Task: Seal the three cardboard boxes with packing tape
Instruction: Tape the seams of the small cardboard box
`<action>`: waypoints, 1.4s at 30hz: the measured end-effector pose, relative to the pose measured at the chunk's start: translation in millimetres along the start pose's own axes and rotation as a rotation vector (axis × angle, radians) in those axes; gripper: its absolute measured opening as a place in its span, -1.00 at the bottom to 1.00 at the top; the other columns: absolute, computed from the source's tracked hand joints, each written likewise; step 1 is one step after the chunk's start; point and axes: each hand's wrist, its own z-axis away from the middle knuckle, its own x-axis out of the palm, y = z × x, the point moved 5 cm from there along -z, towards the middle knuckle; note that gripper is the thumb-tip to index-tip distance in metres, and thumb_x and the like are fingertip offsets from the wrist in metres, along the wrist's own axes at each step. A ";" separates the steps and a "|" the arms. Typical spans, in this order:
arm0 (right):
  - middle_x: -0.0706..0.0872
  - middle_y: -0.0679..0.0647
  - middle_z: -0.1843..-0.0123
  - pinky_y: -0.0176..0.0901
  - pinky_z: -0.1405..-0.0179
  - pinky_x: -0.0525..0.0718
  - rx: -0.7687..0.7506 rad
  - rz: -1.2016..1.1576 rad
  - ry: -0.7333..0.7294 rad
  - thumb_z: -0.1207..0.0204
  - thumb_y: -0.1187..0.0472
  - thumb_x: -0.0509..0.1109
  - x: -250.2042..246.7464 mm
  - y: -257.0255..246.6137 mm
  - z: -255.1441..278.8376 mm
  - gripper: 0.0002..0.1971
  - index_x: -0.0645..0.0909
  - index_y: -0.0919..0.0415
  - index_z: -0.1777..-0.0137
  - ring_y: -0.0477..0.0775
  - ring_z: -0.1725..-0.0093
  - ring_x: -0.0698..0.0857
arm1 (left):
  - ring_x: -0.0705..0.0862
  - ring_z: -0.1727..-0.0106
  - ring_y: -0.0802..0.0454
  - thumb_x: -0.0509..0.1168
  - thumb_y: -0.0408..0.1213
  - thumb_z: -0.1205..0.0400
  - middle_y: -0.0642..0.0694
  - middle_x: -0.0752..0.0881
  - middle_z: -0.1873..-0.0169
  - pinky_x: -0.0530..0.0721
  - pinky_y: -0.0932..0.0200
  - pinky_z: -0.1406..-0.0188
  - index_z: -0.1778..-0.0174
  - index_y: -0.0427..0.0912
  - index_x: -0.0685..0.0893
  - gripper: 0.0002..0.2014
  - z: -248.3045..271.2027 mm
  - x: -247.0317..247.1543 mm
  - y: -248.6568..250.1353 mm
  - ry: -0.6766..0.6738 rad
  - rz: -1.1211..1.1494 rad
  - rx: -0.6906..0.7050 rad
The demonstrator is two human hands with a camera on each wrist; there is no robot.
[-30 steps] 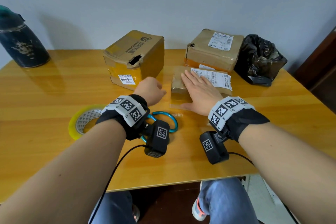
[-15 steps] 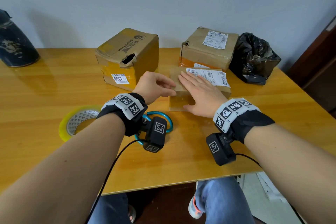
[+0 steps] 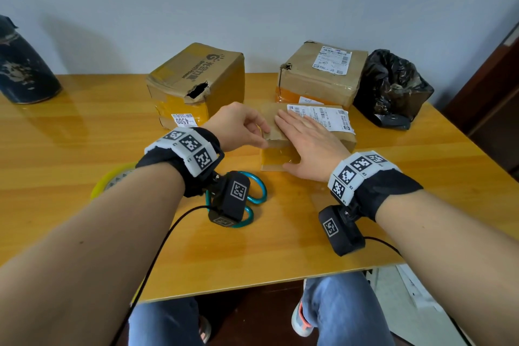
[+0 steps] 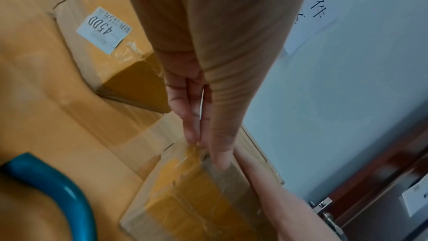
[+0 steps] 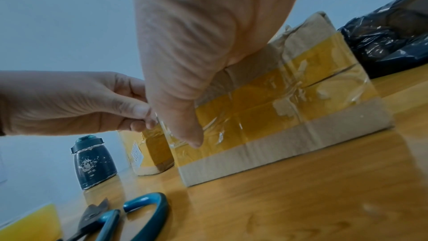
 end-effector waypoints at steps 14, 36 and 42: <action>-0.12 -0.01 -0.74 -0.10 -0.63 -0.20 0.007 0.017 0.019 -0.46 -0.19 0.40 2.4 0.5 -0.9 -0.01 -0.11 0.10 -0.71 -0.02 -0.70 -0.13 | 0.79 0.30 0.16 0.60 -0.33 -0.39 -0.09 0.82 0.36 0.75 0.21 0.18 0.07 -0.10 0.63 -0.70 -8.6 11.4 8.7 0.005 -0.127 -0.069; 0.28 0.07 -0.65 0.04 -0.52 0.27 0.017 -0.215 0.078 -0.70 -0.02 0.15 -5.8 4.7 -6.2 -0.51 0.27 -0.08 -0.62 0.16 -0.54 0.23 | 0.80 0.32 0.01 0.55 -0.37 -0.46 -0.14 0.81 0.37 0.76 0.24 0.33 0.01 -0.24 0.63 -0.73 -5.0 12.8 9.4 -0.040 0.086 -0.103; 0.19 -0.04 -0.68 -0.04 -0.59 0.18 0.107 -0.464 0.052 -0.45 0.02 0.53 -20.4 16.5 -0.8 -0.16 0.18 0.00 -0.66 -0.01 -0.64 0.16 | 0.76 0.30 0.07 0.64 -0.22 -0.34 -0.06 0.78 0.33 0.76 0.14 0.23 0.02 -0.14 0.62 -0.60 -1.4 12.2 10.5 0.013 -0.076 -0.069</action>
